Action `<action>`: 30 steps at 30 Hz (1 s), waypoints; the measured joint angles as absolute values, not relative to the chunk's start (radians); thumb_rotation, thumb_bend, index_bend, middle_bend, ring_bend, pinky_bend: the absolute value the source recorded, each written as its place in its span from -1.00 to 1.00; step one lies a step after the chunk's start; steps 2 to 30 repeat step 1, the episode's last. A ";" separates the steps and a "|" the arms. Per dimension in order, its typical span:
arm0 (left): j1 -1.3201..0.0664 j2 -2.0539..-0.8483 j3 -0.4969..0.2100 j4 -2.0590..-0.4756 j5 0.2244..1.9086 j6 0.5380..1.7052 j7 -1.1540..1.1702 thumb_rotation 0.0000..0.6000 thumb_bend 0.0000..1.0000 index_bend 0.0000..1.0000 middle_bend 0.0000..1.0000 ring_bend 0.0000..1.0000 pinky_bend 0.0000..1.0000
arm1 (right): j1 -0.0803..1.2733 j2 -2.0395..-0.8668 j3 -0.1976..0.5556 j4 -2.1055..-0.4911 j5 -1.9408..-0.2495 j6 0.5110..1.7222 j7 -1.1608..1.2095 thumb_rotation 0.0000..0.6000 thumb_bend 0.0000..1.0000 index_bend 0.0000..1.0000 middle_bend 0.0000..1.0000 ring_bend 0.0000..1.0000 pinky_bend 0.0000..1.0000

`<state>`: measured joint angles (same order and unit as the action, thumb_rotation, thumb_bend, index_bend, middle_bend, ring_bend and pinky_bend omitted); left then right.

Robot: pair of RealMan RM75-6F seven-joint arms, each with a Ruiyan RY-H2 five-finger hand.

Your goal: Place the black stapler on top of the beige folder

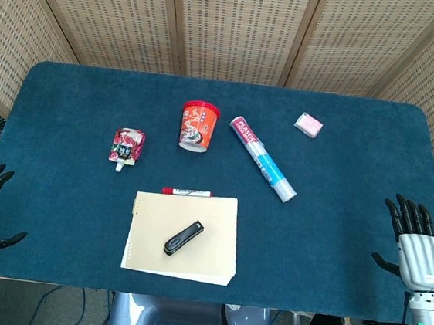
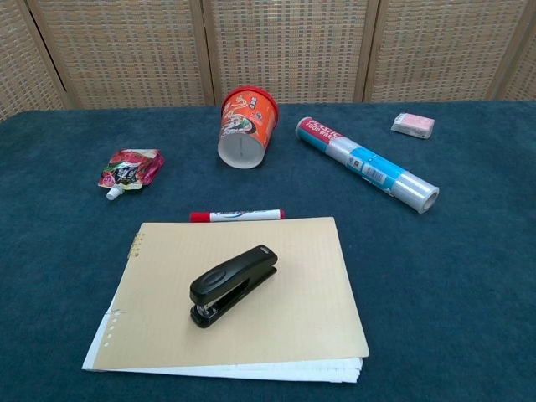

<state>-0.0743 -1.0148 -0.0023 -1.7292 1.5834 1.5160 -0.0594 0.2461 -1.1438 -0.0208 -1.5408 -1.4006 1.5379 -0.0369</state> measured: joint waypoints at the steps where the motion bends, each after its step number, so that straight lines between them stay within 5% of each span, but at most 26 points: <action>1: -0.075 -1.014 -0.003 -1.730 1.582 1.514 -0.060 1.00 -1.00 -1.00 -1.00 -1.00 -1.00 | 0.243 -1.146 -0.016 -1.538 -1.402 1.538 -0.036 1.00 -1.00 -1.00 -1.00 -1.00 -1.00; 30: -0.075 -1.014 -0.003 -1.730 1.582 1.514 -0.060 1.00 -1.00 -1.00 -1.00 -1.00 -1.00 | 0.243 -1.146 -0.016 -1.538 -1.402 1.538 -0.036 1.00 -1.00 -1.00 -1.00 -1.00 -1.00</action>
